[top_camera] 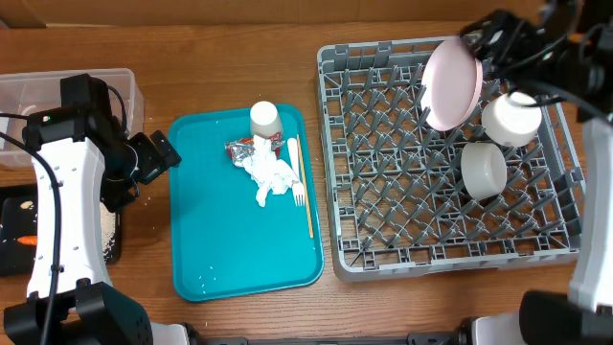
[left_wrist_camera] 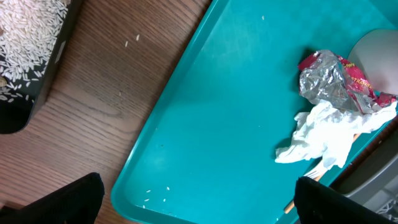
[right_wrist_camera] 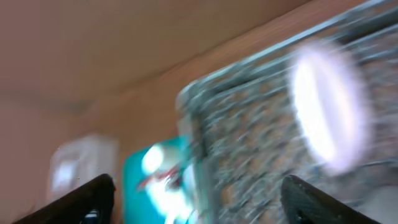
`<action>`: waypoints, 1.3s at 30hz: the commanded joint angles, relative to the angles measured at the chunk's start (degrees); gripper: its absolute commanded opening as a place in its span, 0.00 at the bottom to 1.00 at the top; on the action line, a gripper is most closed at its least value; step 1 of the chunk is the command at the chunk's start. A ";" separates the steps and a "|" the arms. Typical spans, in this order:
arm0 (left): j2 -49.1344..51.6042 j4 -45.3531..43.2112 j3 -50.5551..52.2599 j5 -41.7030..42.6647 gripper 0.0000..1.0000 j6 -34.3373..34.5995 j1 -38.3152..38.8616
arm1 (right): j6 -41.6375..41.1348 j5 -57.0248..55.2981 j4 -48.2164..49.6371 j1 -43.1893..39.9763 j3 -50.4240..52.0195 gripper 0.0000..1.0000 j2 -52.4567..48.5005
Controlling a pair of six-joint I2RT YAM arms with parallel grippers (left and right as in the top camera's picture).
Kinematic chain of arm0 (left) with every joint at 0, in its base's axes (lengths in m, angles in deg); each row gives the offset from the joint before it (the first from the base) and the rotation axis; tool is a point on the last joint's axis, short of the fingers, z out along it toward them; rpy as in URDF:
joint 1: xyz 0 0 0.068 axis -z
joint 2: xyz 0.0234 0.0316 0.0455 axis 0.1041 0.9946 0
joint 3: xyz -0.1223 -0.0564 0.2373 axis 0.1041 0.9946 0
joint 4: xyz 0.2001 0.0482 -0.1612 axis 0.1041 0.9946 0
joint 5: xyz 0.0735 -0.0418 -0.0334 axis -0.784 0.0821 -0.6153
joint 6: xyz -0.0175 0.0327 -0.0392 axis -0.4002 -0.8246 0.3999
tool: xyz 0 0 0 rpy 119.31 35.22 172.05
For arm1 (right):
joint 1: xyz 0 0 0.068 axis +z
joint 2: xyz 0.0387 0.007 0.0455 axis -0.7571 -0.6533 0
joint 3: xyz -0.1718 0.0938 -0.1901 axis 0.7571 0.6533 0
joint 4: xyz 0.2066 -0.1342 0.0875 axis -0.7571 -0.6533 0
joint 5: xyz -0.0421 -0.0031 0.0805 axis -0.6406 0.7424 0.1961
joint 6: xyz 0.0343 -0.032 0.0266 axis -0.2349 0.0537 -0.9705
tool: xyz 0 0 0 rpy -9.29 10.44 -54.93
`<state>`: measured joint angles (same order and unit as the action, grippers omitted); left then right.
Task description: Sort waste into correct bins and load items into the dishwasher rack
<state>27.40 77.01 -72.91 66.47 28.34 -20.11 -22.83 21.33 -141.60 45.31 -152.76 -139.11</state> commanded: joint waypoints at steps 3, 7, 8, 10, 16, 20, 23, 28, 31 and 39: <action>-0.76 0.00 -1.03 -0.55 1.00 0.59 -0.09 | 5.64 2.62 -2.23 10.99 0.22 0.97 0.02; -0.74 -0.02 -1.03 -0.55 1.00 0.59 -0.09 | 5.64 -0.90 -1.66 19.41 1.44 1.00 -0.94; -0.76 0.00 -1.03 -0.55 1.00 0.59 -0.09 | 5.64 -1.81 -1.36 21.64 1.81 1.00 -1.27; -0.76 0.00 -1.03 -0.55 1.00 0.59 -0.09 | 5.60 -4.00 -1.36 25.16 1.92 1.00 -1.97; -0.76 0.00 -1.03 -0.57 1.00 0.59 -0.09 | 5.40 -5.11 -0.24 33.53 1.95 1.00 -5.86; -0.76 0.00 -1.03 -0.55 1.00 0.59 -0.07 | 5.40 -5.11 0.00 36.98 1.95 1.00 -9.66; -0.76 0.00 -1.03 -0.57 1.00 0.59 -0.07 | 5.40 -5.07 0.46 38.25 1.95 1.00 -12.20; -0.76 0.00 -1.03 -0.55 1.00 0.59 -0.09 | 5.42 -5.09 0.79 38.97 1.92 1.00 -13.86; -0.76 0.00 -1.03 -0.55 1.00 0.59 -0.07 | 5.44 -5.18 0.79 39.67 1.95 1.00 -14.27; -0.76 0.00 -1.03 -0.57 1.00 0.59 -0.09 | 1.20 -15.87 1.95 43.95 1.97 1.00 -18.43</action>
<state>27.40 77.01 -72.91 66.50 28.34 -20.11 -18.92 11.17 -140.27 87.64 -150.71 -154.85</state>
